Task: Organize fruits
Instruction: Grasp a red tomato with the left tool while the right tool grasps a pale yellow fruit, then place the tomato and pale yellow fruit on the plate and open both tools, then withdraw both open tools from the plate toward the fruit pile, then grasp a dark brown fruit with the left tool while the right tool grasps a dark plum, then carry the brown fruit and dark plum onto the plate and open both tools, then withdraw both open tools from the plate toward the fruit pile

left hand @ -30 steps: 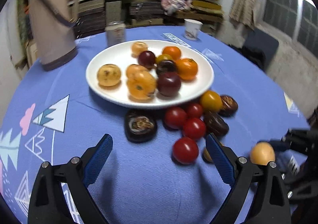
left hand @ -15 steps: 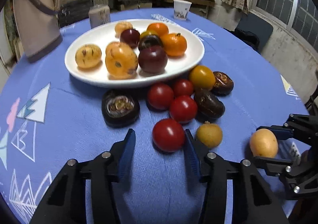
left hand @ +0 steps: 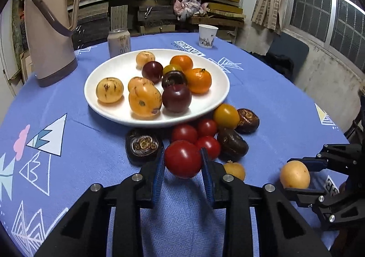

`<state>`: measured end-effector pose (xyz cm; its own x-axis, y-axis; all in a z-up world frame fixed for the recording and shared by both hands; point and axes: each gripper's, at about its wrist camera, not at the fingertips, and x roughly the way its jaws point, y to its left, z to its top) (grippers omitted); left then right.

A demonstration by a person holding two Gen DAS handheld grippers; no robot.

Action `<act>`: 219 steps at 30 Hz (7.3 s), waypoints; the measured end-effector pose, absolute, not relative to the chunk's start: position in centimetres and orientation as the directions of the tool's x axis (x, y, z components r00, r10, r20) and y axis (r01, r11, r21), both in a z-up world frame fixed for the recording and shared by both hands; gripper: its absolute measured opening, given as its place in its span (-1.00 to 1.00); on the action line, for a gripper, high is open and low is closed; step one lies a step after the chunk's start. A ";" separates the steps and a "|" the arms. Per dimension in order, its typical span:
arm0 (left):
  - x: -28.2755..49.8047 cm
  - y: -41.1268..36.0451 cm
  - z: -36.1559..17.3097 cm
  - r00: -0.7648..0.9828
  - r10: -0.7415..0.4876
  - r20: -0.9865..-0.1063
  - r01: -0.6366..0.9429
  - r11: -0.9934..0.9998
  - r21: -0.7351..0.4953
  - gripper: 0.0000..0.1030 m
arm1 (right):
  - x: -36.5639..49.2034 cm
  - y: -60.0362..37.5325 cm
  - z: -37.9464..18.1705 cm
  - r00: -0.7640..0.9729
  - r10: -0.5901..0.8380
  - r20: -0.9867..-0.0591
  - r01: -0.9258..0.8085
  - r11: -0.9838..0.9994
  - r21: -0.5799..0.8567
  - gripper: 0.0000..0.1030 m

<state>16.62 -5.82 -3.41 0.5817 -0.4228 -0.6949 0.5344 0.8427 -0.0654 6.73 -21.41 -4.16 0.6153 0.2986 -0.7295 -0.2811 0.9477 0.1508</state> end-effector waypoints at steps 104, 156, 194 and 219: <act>20.6 -4.5 -5.1 0.562 -0.253 -0.788 0.413 0.911 0.003 0.59 | 18.0 -23.2 -5.5 0.594 0.124 -0.795 -0.180 0.984 0.019 -0.01; 17.9 -5.5 -2.8 0.613 -0.366 -0.700 0.503 0.864 -0.012 -0.08 | 15.9 -25.8 -2.9 0.670 0.294 -0.681 -0.197 0.956 0.219 -0.16; 29.0 -4.3 1.9 0.642 -0.308 -0.702 0.240 0.951 -0.197 0.31 | 27.3 -20.9 2.8 0.705 0.322 -0.632 -0.174 0.942 0.287 -0.07; 19.6 -4.5 1.0 0.643 -0.305 -0.703 0.328 0.939 -0.108 0.71 | 17.1 -25.1 1.2 0.717 0.290 -0.634 -0.148 0.952 0.268 0.40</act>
<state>19.63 -4.54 0.99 0.6427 -0.3050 -0.7028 0.3278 0.9386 -0.1076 17.11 -25.10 1.16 0.7171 0.2901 -0.6337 -0.1485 0.9520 0.2677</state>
